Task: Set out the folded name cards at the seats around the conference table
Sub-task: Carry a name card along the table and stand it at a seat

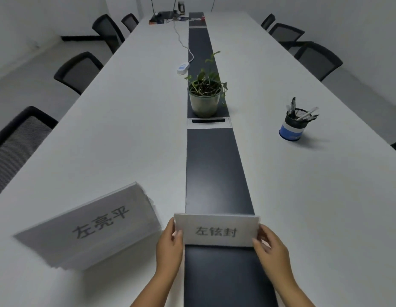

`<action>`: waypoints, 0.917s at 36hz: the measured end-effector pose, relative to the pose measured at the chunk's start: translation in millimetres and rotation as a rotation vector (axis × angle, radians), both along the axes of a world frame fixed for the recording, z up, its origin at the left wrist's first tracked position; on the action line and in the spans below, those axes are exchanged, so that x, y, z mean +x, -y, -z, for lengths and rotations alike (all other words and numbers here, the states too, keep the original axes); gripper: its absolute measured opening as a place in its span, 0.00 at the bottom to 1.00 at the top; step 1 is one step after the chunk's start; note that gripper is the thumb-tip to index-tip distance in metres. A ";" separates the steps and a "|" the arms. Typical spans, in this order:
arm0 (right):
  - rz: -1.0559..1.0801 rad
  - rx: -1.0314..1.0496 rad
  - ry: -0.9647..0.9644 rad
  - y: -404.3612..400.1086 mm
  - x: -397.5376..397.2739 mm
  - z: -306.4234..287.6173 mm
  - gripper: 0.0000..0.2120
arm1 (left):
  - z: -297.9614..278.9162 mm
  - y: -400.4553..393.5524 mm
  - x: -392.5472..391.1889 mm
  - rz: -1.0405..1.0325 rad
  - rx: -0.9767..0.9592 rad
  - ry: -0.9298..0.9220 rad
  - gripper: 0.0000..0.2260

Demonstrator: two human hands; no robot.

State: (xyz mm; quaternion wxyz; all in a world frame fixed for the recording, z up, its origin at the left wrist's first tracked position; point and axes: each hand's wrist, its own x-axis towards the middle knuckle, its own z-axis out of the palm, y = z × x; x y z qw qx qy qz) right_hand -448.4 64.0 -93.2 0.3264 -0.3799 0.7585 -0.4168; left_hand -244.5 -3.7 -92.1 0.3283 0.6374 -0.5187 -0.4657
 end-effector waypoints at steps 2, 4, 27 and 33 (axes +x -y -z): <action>0.031 0.005 -0.027 -6.8 -2.1 10.0 0.17 | 10.8 -4.8 4.2 -0.015 0.014 0.085 0.15; 0.052 0.019 -0.051 -11.8 -2.3 18.8 0.15 | 19.4 -8.2 6.7 -0.022 -0.008 0.134 0.14; 0.081 0.016 -0.137 4.8 -19.0 37.4 0.07 | 33.1 -4.3 4.4 0.038 -0.078 0.139 0.11; 0.092 0.001 -0.144 1.5 -19.9 39.0 0.05 | 37.1 -4.9 2.2 0.011 -0.073 0.144 0.10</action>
